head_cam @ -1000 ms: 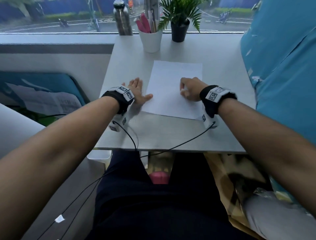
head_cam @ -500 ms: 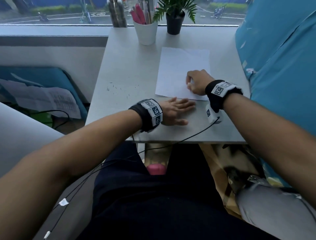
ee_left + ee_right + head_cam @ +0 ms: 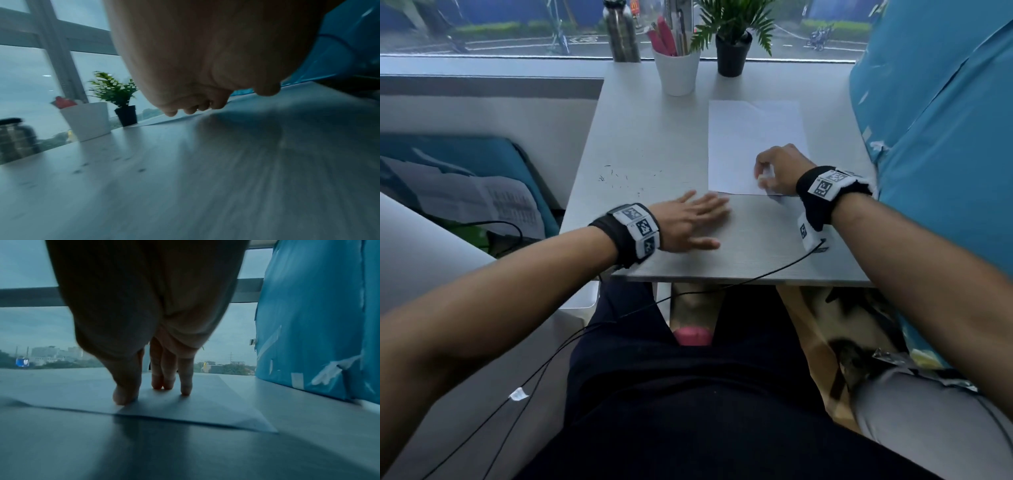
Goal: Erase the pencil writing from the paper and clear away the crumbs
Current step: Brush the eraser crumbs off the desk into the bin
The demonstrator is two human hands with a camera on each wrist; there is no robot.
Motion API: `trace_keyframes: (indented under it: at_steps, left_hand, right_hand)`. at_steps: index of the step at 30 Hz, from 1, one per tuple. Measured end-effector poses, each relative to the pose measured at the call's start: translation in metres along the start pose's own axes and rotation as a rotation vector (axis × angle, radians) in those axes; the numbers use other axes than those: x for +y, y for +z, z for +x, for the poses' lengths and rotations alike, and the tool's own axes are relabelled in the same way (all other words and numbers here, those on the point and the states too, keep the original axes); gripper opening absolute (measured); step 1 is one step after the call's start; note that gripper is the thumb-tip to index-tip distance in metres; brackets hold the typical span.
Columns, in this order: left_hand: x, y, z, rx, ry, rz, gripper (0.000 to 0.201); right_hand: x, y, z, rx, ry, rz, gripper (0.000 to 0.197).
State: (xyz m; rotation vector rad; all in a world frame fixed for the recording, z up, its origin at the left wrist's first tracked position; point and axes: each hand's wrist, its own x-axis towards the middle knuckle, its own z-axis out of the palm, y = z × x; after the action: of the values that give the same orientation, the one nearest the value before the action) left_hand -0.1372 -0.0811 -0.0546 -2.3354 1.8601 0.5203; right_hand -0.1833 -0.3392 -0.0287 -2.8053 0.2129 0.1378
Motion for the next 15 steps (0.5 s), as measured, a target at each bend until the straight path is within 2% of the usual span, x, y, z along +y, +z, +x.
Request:
trace_keyframes:
  at_steps: [2,4,10,13,15]
  left_hand:
    - [0.014,0.006,0.007,-0.041,0.107,-0.027,0.079]
    - [0.010,0.010,0.008,-0.059,0.106,-0.042,0.073]
    - [-0.039,0.002,-0.013,-0.082,-0.212,-0.055,0.072]
    - [-0.057,-0.005,-0.017,-0.107,-0.398,-0.039,0.078]
    - [-0.058,-0.009,-0.017,-0.069,-0.484,-0.034,0.086]
  right_hand:
    - [0.001,0.000,-0.005,-0.017,-0.004,-0.015,0.011]
    - [0.007,-0.002,-0.007,-0.030,0.005,-0.012,0.008]
    - [0.020,-0.008,-0.017,-0.032,0.048,0.006,0.010]
    - [0.024,-0.010,-0.017,-0.043,0.057,0.010,0.019]
    - [0.026,-0.012,-0.017,-0.063,0.067,-0.001,0.025]
